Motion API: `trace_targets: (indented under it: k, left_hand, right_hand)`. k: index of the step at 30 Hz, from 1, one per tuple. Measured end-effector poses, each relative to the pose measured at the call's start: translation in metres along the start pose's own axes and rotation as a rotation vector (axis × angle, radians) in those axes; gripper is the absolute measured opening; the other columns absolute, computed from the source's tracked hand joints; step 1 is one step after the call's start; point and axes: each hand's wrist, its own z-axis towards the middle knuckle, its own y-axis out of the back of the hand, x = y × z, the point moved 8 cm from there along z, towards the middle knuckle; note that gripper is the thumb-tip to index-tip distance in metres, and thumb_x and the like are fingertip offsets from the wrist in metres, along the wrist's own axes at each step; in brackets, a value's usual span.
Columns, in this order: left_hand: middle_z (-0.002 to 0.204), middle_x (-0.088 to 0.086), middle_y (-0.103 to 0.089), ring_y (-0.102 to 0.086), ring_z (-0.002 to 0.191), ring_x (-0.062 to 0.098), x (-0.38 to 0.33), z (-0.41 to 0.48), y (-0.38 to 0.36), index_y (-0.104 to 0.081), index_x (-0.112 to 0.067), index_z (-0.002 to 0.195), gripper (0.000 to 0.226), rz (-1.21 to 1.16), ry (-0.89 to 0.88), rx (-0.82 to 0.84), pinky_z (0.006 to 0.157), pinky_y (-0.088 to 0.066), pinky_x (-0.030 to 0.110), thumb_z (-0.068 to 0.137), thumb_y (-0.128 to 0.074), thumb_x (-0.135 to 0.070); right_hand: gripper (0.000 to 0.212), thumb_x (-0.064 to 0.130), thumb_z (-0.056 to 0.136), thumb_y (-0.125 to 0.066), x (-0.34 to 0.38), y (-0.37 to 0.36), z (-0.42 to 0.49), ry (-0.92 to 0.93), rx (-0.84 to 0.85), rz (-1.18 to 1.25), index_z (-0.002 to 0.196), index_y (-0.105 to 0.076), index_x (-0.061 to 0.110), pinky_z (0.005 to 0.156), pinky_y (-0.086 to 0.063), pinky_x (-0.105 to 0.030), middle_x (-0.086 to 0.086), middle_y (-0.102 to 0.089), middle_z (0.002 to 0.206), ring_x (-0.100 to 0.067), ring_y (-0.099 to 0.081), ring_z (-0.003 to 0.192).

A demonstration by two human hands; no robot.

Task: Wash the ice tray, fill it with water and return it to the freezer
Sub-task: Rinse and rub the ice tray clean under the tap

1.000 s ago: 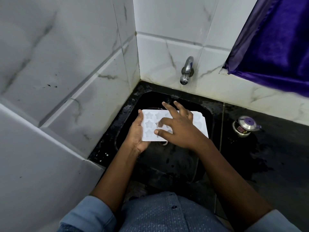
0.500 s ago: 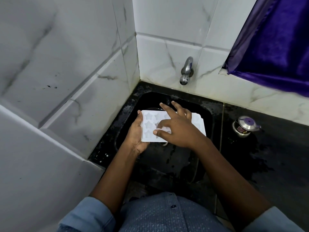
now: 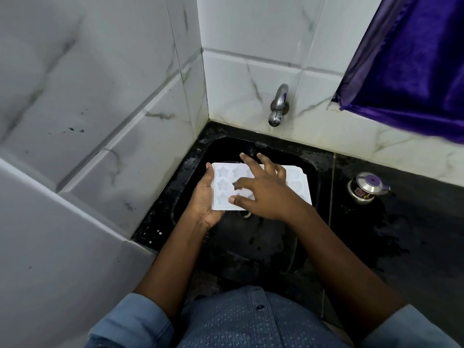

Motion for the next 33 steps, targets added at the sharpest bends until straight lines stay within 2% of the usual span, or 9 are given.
trace_targets:
  k: [6,10,13,18,21,26,28,31,33]
  left_hand:
    - [0.143,0.025,-0.063,-0.066,0.124,0.043,-0.001,0.000,-0.003,-0.059,-0.007,0.146,0.083,-0.011,-0.016,-0.002,0.104,-0.052,0.059,0.103,-0.033,-0.074]
    - [0.143,0.024,-0.063,-0.067,0.123,0.042,-0.004,0.001,-0.001,-0.058,-0.007,0.146,0.083,0.001,-0.033,-0.013,0.103,-0.053,0.057,0.103,-0.033,-0.073]
    - [0.145,0.025,-0.062,-0.064,0.127,0.043,-0.003,0.000,0.001,-0.057,-0.006,0.148,0.085,-0.004,-0.037,-0.010,0.104,-0.053,0.059,0.103,-0.033,-0.074]
    - [0.148,0.026,-0.058,-0.060,0.132,0.045,0.000,0.000,0.000,-0.056,-0.006,0.149,0.086,-0.020,-0.018,-0.003,0.107,-0.050,0.060,0.102,-0.034,-0.075]
    - [0.147,0.026,-0.059,-0.061,0.131,0.045,0.000,0.000,0.000,-0.056,-0.006,0.148,0.086,-0.026,-0.019,-0.008,0.108,-0.049,0.060,0.102,-0.034,-0.075]
    - [0.148,0.026,-0.058,-0.053,0.140,0.047,0.000,0.000,0.001,-0.054,-0.006,0.150,0.087,-0.016,-0.013,-0.022,0.112,-0.045,0.062,0.102,-0.034,-0.075]
    - [0.149,0.026,-0.057,-0.054,0.139,0.046,0.000,-0.001,0.004,-0.053,-0.006,0.151,0.087,-0.008,-0.012,-0.028,0.114,-0.044,0.062,0.102,-0.034,-0.076]
    - [0.148,0.025,-0.059,-0.060,0.134,0.043,-0.003,-0.003,0.005,-0.054,-0.005,0.150,0.085,-0.023,-0.034,-0.034,0.103,-0.055,0.057,0.104,-0.032,-0.073]
    - [0.146,0.025,-0.061,-0.065,0.128,0.041,-0.005,-0.005,0.002,-0.054,-0.005,0.149,0.084,-0.023,-0.048,-0.030,0.093,-0.060,0.054,0.105,-0.031,-0.072]
  right_hand:
    - [0.041,0.069,0.096,-0.052,-0.002,0.003,-0.001,0.012,-0.059,0.088,0.114,-0.074,0.039,0.121,0.000,-0.051,0.008,-0.012,0.174,-0.023,0.007,0.159]
    - [0.047,0.073,0.093,-0.047,-0.003,0.000,0.000,0.007,-0.022,0.037,0.119,-0.071,0.042,0.121,-0.001,-0.053,0.008,-0.009,0.174,-0.024,0.010,0.159]
    - [0.050,0.074,0.090,-0.042,-0.001,0.006,-0.001,0.022,-0.076,0.081,0.111,-0.074,0.041,0.121,-0.001,-0.052,0.010,-0.012,0.174,-0.022,0.007,0.159]
    - [0.045,0.071,0.095,-0.049,-0.001,0.000,0.000,0.009,-0.030,0.033,0.117,-0.072,0.040,0.122,-0.002,-0.054,0.007,-0.010,0.174,-0.025,0.008,0.159]
    - [0.047,0.072,0.093,-0.045,0.000,0.008,-0.004,0.029,-0.097,0.074,0.109,-0.076,0.040,0.121,-0.001,-0.053,0.010,-0.013,0.174,-0.023,0.007,0.159]
    - [0.045,0.070,0.096,-0.050,0.001,0.000,-0.003,0.010,0.013,0.023,0.124,-0.070,0.041,0.122,-0.002,-0.053,0.008,-0.006,0.175,-0.025,0.010,0.159]
    - [0.045,0.073,0.092,-0.049,-0.003,0.008,-0.006,0.034,-0.055,0.086,0.114,-0.073,0.041,0.122,-0.002,-0.052,0.010,-0.012,0.174,-0.022,0.007,0.159]
    - [0.041,0.071,0.087,-0.052,-0.014,0.030,-0.014,0.031,-0.252,0.186,0.098,-0.072,0.037,0.119,-0.004,-0.047,0.013,-0.026,0.169,-0.020,-0.004,0.159]
    - [0.039,0.070,0.088,-0.054,-0.017,0.032,-0.015,0.015,-0.244,0.147,0.098,-0.072,0.037,0.119,-0.003,-0.047,0.011,-0.024,0.170,-0.021,-0.002,0.159]
